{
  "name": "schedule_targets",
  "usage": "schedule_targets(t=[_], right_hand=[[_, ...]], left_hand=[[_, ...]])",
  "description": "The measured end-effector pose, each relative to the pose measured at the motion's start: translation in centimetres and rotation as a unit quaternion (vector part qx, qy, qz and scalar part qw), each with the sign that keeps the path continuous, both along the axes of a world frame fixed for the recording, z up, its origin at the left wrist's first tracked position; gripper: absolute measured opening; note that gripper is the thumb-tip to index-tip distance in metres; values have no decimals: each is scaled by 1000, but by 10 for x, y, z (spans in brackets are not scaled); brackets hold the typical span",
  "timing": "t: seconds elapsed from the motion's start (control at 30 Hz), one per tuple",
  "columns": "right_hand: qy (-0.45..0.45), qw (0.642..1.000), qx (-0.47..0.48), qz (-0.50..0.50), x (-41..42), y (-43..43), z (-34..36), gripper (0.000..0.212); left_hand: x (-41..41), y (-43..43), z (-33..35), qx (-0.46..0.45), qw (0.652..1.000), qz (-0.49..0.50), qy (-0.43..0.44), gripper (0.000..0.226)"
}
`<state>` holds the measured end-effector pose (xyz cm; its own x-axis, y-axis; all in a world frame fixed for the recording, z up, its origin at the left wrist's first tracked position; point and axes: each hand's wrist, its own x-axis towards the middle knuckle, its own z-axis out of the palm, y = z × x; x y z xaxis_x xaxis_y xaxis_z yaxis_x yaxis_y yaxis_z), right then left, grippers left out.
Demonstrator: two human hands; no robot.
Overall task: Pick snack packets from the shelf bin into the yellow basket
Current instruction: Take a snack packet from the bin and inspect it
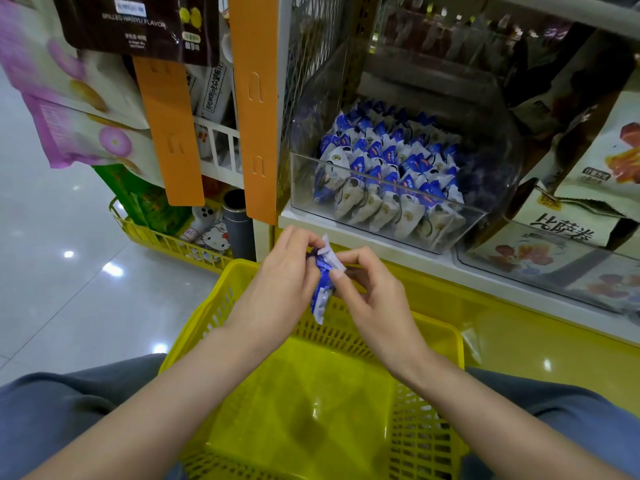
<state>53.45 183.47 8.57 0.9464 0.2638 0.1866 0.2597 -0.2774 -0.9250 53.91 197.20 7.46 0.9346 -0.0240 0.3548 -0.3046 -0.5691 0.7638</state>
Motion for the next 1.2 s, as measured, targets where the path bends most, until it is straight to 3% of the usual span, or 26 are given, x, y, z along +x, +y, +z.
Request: schedule_targets(t=[0.17, 0.4, 0.5, 0.7, 0.9, 0.97, 1.07, 1.13, 1.2], right_hand=[[79, 996, 11, 23, 1, 0, -3, 41], [89, 996, -3, 29, 8, -6, -2, 37], [88, 996, 3, 1, 5, -7, -7, 34], [95, 995, -20, -18, -1, -8, -7, 29], [126, 991, 34, -19, 0, -9, 10, 30], [93, 994, -20, -49, -1, -15, 15, 46], [-31, 981, -172, -81, -6, -27, 13, 69], [-98, 966, -229, -64, -12, -32, 11, 74], [-107, 963, -246, -30, -14, -36, 12, 76]], left_hand=[[1, -2, -1, -10, 1000, 15, -20, 13], [6, -2, 7, -108, 993, 33, 42, 30], [2, -7, 7, -90, 993, 36, 71, 17], [-11, -5, 12, -51, 989, -15, 138, 31], [-14, -6, 25, -199, 964, -41, 171, 25], [-17, -11, 26, -253, 944, -60, 201, 16], [-25, -23, 25, -330, 895, -108, 281, 17], [-30, -33, 25, -345, 893, -104, 270, 22], [-33, -38, 25, -335, 905, -88, 247, 24]])
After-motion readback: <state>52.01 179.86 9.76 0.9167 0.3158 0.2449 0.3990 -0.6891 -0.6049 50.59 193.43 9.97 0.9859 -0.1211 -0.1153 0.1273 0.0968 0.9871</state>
